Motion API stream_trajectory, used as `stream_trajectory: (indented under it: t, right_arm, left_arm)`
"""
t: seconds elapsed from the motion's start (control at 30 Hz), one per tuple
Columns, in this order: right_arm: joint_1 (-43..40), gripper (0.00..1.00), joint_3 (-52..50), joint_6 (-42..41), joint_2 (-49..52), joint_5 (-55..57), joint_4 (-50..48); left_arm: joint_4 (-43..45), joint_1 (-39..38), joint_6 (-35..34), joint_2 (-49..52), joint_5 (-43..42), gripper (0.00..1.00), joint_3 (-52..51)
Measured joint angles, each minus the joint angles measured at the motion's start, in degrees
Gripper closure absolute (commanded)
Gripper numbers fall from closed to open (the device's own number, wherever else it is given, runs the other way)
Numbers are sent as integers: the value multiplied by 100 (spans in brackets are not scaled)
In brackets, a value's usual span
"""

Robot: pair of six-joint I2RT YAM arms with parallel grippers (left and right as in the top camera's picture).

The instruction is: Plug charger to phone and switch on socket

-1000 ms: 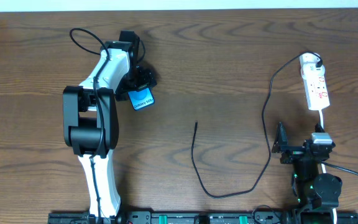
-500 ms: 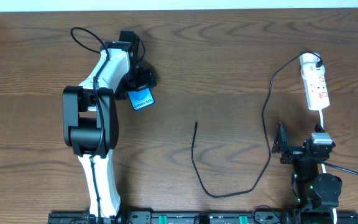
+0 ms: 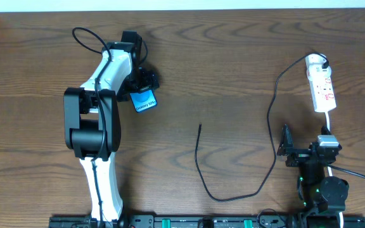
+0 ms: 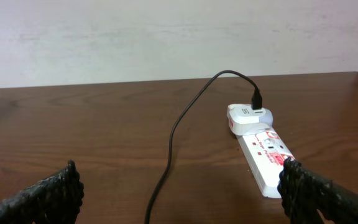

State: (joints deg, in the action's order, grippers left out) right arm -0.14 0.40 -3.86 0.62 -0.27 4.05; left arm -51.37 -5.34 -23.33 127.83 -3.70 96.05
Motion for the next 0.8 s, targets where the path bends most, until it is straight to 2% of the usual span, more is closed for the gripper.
stream_trajectory:
  t: [0.8]
  right_arm:
    - [0, 1, 0, 0, 0, 0, 0]
  left_arm:
    - [254, 37, -260, 0, 63, 2, -9]
